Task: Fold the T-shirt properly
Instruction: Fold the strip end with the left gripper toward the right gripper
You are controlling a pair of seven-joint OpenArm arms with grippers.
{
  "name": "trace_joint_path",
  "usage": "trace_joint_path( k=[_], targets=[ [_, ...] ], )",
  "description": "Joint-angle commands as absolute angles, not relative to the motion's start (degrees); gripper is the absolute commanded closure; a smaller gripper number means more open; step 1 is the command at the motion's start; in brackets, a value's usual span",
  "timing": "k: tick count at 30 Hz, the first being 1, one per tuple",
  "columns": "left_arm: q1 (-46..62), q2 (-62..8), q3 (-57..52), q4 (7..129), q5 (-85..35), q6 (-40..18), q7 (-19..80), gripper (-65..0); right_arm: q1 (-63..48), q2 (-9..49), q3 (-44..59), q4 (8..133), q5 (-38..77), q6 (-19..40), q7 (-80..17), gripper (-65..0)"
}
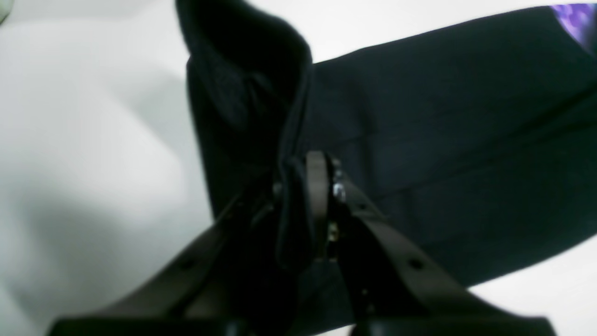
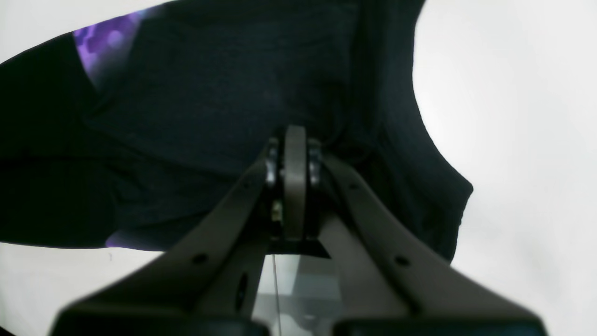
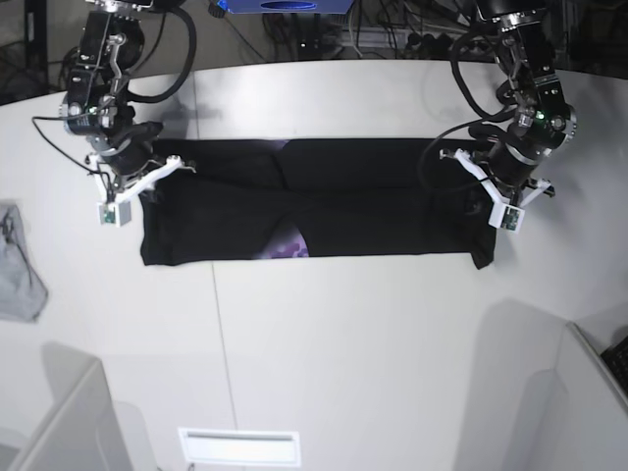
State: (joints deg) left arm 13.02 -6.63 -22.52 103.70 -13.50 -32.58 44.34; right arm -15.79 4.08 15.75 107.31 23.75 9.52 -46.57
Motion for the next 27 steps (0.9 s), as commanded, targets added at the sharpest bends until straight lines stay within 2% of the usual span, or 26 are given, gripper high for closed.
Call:
trace_joint_path(
  k=[1, 13, 17, 27],
  targets=[
    [12.6, -6.5, -21.8, 104.9, -13.1, -32.6, 43.1, 0.0, -15.3, 4.5, 16.0, 108.4, 24.2, 9.7, -45.5, 0.0],
    [12.0, -4.0, -13.0, 104.8, -10.2, -32.5, 43.1, 0.0, -15.3, 4.5, 16.0, 108.4, 24.2, 9.7, -45.6, 0.0],
    [11.4, -3.1, -11.1, 104.8, -10.7, -28.7, 43.1, 0.0, -15.3, 4.6, 16.0, 108.4, 24.2, 9.7, -45.6, 0.0],
    [9.6, -2.9, -3.0, 104.2, -10.9, -25.0, 43.1, 0.0, -15.3, 4.7, 16.0, 108.4, 24.2, 9.7, -45.6, 0.0]
  ],
)
